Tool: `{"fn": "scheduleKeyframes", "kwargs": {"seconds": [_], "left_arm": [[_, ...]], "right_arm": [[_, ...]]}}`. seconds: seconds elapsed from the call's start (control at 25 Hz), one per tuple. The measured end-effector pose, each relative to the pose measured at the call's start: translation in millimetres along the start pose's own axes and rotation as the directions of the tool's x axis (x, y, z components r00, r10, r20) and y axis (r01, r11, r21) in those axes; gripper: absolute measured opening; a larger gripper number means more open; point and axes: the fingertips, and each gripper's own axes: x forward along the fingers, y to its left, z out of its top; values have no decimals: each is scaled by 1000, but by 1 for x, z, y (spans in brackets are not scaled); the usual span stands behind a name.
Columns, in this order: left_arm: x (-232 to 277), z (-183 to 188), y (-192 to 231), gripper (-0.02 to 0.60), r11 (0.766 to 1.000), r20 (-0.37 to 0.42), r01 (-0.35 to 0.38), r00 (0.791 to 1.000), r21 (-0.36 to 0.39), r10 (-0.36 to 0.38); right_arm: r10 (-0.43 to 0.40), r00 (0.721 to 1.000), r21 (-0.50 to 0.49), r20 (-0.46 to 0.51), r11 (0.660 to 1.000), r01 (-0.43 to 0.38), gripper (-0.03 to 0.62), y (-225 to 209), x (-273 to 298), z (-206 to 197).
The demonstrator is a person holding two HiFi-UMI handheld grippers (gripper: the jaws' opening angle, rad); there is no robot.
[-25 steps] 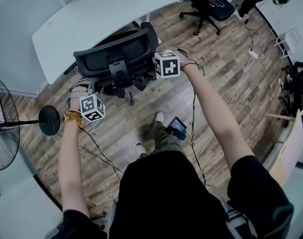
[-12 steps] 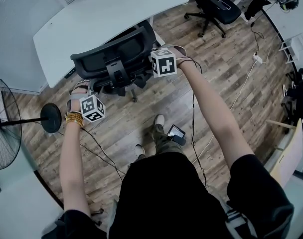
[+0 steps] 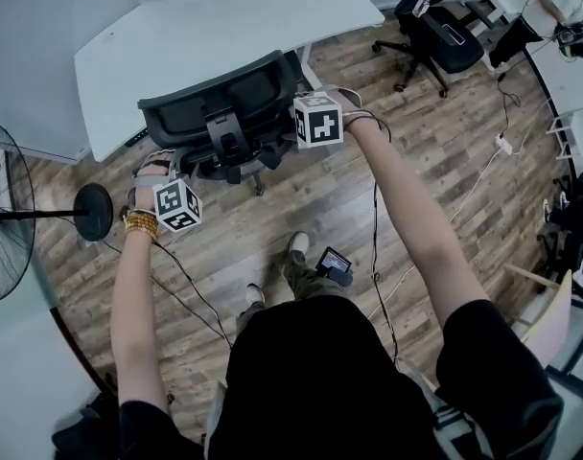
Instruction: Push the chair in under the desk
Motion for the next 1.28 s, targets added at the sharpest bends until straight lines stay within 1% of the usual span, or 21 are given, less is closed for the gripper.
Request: {"fn": "scheduleKeyframes", "kwargs": {"seconds": [0.2,0.4,0.64,0.88,1.28], "left_arm": [[7,4,8,92,1000,-24,-2,1000,-28,1],[20,2,32,92,999,-37,-8,999,-47,6],[27,-3,33,92,998,-53,-21,998,-62,18],[33,-7,43,92,998,-58,-34,998,-59,31],[45,-27,62,92,998,-53,-43,998,-48,41]], "right_arm": [[19,1000,-34,8,999,-19,130,-15,-1,-9],[27,1000,-57,12,998,-26,130,-46,-4,-16],[29,999,-82,16,996,-28,132,-55,4,-18],[21,1000,-93,16,996,-20,132,-69,6,-19],[18,1000,-80,14,997,-17,130,-93,16,-11]]}}
